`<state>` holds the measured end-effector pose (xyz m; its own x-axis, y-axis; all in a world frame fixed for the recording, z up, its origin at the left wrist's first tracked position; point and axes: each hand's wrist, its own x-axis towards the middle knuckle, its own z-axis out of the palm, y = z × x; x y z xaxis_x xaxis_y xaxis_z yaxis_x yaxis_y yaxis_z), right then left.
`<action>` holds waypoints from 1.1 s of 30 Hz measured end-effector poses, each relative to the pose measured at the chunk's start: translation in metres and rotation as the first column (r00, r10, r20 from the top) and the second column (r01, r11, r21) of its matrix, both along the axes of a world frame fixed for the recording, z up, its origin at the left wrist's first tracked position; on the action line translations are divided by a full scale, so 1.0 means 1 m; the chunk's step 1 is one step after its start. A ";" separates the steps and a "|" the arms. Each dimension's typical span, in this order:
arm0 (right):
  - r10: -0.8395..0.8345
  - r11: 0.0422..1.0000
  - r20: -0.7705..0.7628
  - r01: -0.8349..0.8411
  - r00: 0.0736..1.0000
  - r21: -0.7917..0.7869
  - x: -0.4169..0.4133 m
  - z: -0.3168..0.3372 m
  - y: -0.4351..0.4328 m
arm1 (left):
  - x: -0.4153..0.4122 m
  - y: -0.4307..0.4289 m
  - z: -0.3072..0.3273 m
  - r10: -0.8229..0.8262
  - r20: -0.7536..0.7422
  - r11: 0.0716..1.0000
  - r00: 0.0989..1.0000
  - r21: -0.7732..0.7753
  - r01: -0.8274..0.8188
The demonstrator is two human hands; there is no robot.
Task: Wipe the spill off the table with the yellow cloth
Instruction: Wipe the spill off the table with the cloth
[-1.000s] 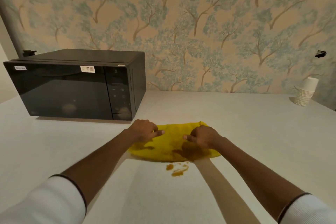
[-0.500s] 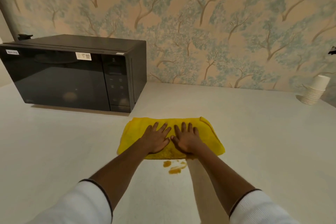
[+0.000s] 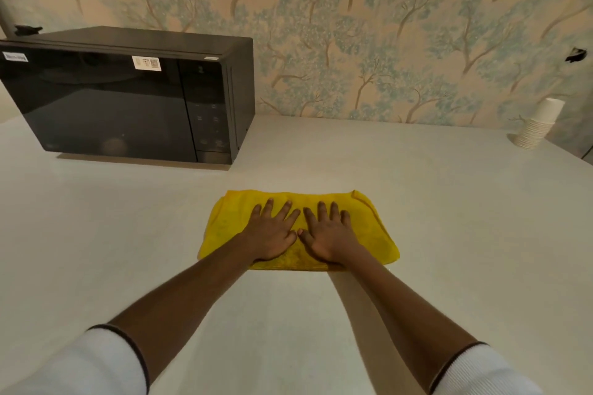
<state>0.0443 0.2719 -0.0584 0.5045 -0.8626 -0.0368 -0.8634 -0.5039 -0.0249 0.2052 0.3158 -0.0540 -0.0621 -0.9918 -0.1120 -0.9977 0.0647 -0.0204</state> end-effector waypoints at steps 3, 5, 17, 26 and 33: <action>-0.010 1.000 -0.004 0.010 1.000 -0.003 -0.015 0.001 0.031 | -0.013 0.027 0.003 -0.035 0.013 0.999 0.999 0.004 0.035; -0.021 1.000 -0.013 0.021 1.000 -0.008 -0.029 0.002 0.052 | -0.026 0.044 0.003 -0.066 0.025 0.998 0.998 0.003 0.066; -0.232 0.973 0.008 0.232 0.973 -0.015 -0.067 -0.004 0.045 | -0.067 0.030 -0.002 -0.165 -0.008 0.985 0.986 -0.054 0.165; -0.239 0.971 0.048 0.239 0.970 0.021 -0.021 0.001 -0.030 | -0.028 -0.042 0.000 -0.085 -0.007 0.996 0.996 -0.033 0.085; -0.147 0.989 0.037 0.147 0.988 0.014 0.028 0.000 -0.037 | 0.017 -0.040 -0.002 0.006 0.000 1.000 1.000 -0.024 -0.006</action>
